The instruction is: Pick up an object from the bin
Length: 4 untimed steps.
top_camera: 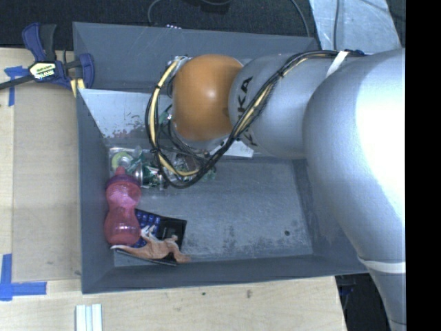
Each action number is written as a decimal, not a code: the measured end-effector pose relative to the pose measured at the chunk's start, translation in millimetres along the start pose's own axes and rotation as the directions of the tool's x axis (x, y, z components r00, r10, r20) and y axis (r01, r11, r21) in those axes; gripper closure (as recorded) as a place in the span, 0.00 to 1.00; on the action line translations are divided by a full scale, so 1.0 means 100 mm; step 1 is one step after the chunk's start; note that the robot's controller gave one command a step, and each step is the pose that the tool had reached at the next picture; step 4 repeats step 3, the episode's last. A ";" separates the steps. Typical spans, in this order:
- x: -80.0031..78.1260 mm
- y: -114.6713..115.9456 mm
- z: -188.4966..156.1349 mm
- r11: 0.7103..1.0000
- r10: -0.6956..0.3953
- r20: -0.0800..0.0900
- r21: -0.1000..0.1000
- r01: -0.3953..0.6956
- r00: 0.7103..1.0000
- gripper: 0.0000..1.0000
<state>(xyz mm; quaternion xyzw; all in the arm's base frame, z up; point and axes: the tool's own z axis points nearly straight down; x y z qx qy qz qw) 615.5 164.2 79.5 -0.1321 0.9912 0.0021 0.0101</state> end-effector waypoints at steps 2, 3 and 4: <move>0.12 -0.03 -1.00 0.998 -0.058 -0.003 -0.001 0.058 0.998 1.00; 0.12 -0.05 -1.35 1.000 -0.009 -0.001 0.000 0.009 1.000 1.00; 0.12 -0.05 -1.35 1.000 -0.009 -0.001 0.000 0.009 1.000 1.00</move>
Offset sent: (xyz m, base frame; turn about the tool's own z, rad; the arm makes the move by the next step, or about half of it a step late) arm -0.0119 -0.0092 0.1198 -0.0762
